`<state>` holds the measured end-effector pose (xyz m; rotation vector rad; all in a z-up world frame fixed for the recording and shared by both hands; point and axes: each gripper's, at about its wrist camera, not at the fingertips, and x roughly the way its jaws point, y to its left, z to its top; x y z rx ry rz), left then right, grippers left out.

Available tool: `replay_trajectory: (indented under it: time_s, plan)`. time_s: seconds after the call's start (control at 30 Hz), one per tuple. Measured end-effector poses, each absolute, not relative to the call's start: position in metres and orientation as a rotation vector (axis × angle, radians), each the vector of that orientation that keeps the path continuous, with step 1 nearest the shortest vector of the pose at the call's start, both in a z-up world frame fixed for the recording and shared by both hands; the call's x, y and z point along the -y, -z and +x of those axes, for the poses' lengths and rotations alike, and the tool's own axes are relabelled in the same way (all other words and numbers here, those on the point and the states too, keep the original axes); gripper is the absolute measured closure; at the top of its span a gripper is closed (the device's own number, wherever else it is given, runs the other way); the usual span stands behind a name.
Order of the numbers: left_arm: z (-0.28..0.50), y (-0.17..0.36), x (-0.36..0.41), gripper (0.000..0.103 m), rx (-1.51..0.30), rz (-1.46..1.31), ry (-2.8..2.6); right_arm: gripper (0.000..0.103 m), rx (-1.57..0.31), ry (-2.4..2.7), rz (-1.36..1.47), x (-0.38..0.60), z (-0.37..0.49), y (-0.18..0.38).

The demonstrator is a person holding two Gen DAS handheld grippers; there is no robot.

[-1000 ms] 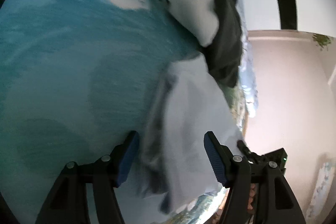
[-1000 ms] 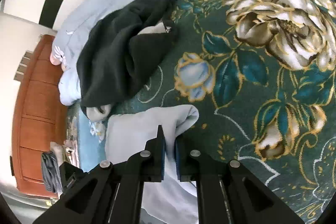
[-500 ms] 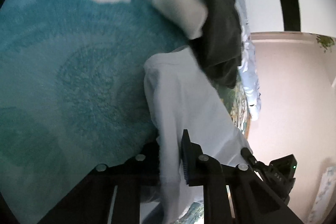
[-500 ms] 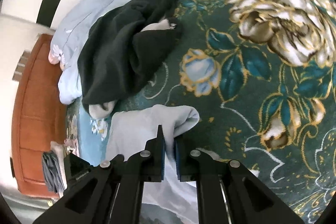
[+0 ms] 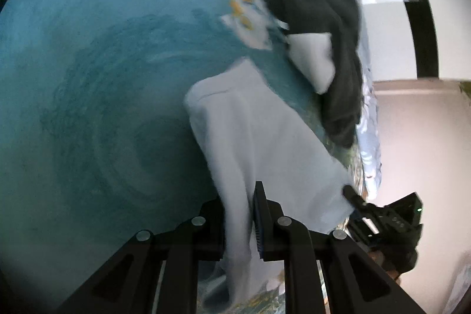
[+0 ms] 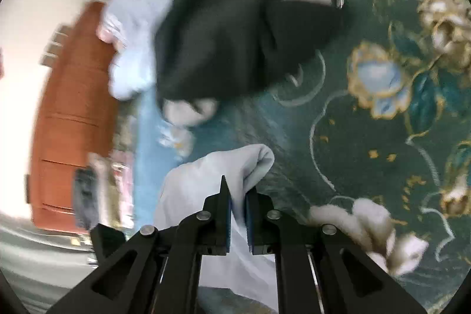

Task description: Fold clothes

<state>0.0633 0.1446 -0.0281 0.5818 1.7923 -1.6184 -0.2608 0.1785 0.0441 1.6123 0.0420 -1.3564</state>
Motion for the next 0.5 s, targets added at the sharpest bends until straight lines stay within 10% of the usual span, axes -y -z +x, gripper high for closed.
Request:
replay_trajectory:
  time_s: [0.1,0.17,0.5]
  plan:
    - [0.079,0.025,-0.158,0.086,-1.787,0.584,1.630,0.084,0.022,1.387,1.626,-0.179,-0.264,-0.030]
    - [0.077,0.027,-0.156,0.085,-1.790,0.594,1.624,0.044,0.097,1.378,1.621,-0.189,-0.272,-0.028]
    - [0.064,0.049,-0.130,0.080,-1.906,0.536,1.547,0.043,0.195,1.325,1.763,-0.237,-0.279,0.015]
